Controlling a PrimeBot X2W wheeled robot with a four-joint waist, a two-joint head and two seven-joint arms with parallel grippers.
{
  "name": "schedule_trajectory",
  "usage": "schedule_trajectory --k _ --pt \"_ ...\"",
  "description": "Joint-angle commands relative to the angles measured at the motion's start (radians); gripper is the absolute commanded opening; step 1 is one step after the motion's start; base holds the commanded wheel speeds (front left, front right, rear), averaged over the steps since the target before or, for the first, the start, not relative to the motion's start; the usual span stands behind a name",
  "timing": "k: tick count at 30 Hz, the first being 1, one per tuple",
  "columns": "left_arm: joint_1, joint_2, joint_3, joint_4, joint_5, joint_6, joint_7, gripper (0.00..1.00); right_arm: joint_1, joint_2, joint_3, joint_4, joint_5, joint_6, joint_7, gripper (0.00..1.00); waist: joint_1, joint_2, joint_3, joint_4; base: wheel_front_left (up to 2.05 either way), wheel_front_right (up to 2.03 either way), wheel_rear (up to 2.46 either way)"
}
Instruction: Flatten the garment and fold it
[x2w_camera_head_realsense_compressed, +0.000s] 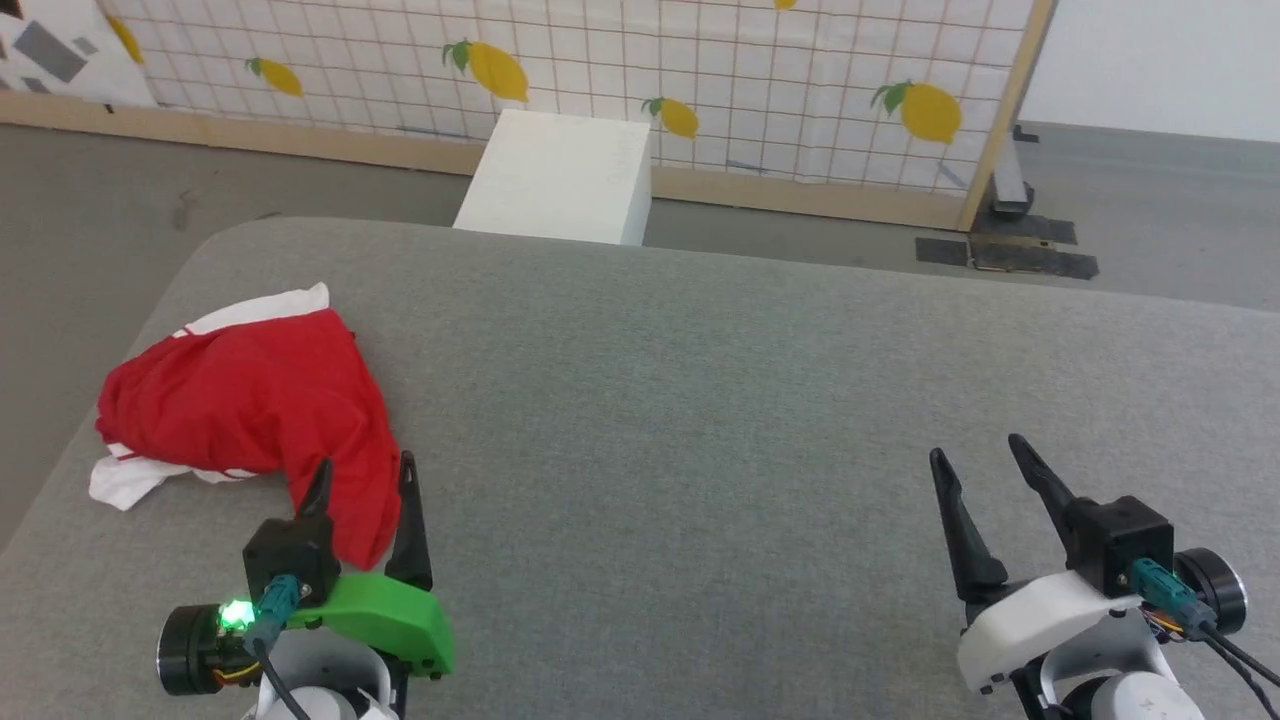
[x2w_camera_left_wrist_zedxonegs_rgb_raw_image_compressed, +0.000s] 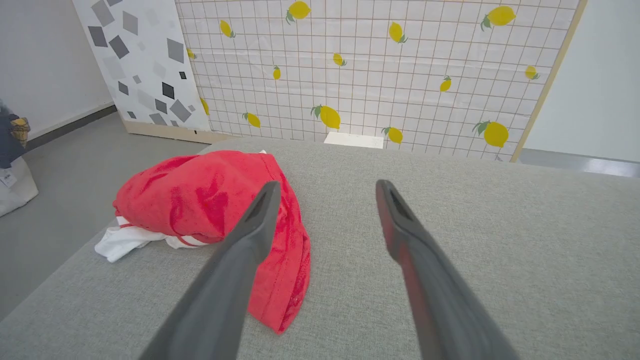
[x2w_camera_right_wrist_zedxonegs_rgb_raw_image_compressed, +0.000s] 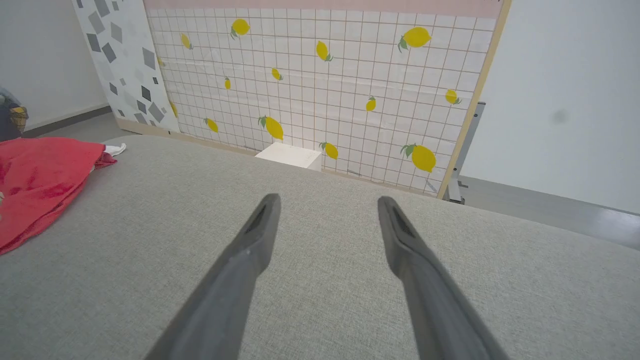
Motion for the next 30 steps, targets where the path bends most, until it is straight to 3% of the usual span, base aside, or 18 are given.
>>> schedule_trajectory --k 1,30 --pt "-0.007 0.009 0.003 0.005 -0.008 0.009 -0.011 1.0 -0.02 0.001 0.004 0.004 0.008 -0.001 -0.013 1.0 0.0 0.0 0.002 0.017 0.0 0.0 0.0" --pt "0.03 0.015 0.037 0.023 -0.046 0.058 -0.074 1.0 -0.043 0.001 0.05 0.039 0.028 -0.001 -0.06 1.0 0.0 0.0 0.006 0.169 0.0 0.0 0.0"
